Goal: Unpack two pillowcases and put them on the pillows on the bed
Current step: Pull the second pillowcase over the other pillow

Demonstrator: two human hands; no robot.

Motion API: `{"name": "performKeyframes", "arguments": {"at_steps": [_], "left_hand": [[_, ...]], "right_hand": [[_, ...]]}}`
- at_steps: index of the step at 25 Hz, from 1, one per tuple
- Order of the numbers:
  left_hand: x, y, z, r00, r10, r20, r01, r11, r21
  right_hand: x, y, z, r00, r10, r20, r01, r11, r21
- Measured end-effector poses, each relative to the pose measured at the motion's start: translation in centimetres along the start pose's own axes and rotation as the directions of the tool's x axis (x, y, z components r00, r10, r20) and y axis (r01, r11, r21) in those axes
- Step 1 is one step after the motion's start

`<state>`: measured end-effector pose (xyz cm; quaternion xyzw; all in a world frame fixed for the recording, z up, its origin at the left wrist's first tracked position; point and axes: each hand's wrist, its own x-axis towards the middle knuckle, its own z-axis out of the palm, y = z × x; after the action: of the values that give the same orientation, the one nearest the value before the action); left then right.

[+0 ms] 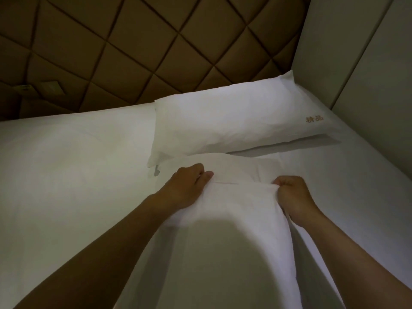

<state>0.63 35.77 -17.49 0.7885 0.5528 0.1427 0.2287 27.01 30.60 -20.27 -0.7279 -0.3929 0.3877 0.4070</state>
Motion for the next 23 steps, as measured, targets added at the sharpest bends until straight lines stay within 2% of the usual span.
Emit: {"name": "performKeyframes", "arguments": {"at_steps": [2, 4, 7, 8, 10, 13, 15, 16, 18, 19, 20, 21, 22, 23], "left_hand": [[-0.1, 0.0, 0.6, 0.993, -0.084, 0.081, 0.08, 0.996, 0.044], [0.9, 1.0, 0.4, 0.99, -0.064, 0.122, 0.049, 0.991, 0.121], [2.6, 2.3, 0.9, 0.995, -0.035, 0.092, 0.007, 0.957, 0.29], [2.7, 2.4, 1.6, 0.997, -0.043, 0.058, 0.019, 0.933, 0.36], [2.3, 2.0, 3.1, 0.998, -0.055, -0.028, 0.062, 0.872, 0.486], [1.6, 0.3, 4.5, 0.997, 0.015, -0.078, 0.033, 0.813, 0.582], [1.5, -0.6, 5.1, 0.989, 0.073, -0.131, 0.024, 0.784, 0.621], [1.6, -0.7, 5.4, 0.98, 0.079, -0.182, 0.055, 0.776, 0.628], [0.8, -0.6, 6.0, 0.958, 0.067, -0.279, 0.104, 0.825, 0.556], [-0.4, -0.4, 6.1, 0.956, 0.063, -0.286, 0.078, 0.886, 0.456], [-2.1, -0.1, 6.0, 0.965, 0.049, -0.258, 0.038, 0.947, 0.32], [-4.3, -0.1, 5.8, 0.981, 0.013, -0.191, 0.027, 0.978, 0.205], [-6.7, -0.2, 5.7, 0.994, -0.007, -0.109, 0.026, 0.985, 0.171], [-8.8, -0.4, 5.8, 0.999, -0.022, -0.043, 0.031, 0.974, 0.223]], "right_hand": [[-0.1, 0.8, -0.7, 0.988, 0.065, 0.143, -0.034, 0.977, -0.209], [0.2, -0.3, -1.0, 0.982, 0.06, 0.181, 0.002, 0.945, -0.326], [-0.1, -3.3, 0.9, 0.976, -0.16, 0.149, 0.203, 0.918, -0.34], [-0.5, -3.9, 2.1, 0.961, -0.226, 0.16, 0.273, 0.868, -0.415], [-1.0, -3.5, 4.7, 0.948, -0.273, 0.166, 0.316, 0.727, -0.609], [-0.9, -0.6, 7.0, 0.964, -0.237, 0.124, 0.246, 0.606, -0.757], [-0.9, 0.9, 8.0, 0.97, -0.185, 0.155, 0.231, 0.53, -0.816], [-1.0, 1.1, 8.3, 0.968, -0.19, 0.165, 0.239, 0.492, -0.837], [-1.7, 0.4, 8.4, 0.945, -0.286, 0.157, 0.264, 0.388, -0.883], [-2.1, 0.0, 8.0, 0.929, -0.342, 0.139, 0.258, 0.333, -0.907], [-2.3, -0.2, 7.2, 0.918, -0.385, 0.095, 0.231, 0.325, -0.917], [-2.9, -0.3, 6.2, 0.918, -0.395, 0.031, 0.185, 0.357, -0.916], [-3.5, 0.4, 5.0, 0.924, -0.38, -0.039, 0.131, 0.411, -0.902], [-4.6, 1.5, 4.0, 0.941, -0.326, -0.092, 0.078, 0.471, -0.879]]}}
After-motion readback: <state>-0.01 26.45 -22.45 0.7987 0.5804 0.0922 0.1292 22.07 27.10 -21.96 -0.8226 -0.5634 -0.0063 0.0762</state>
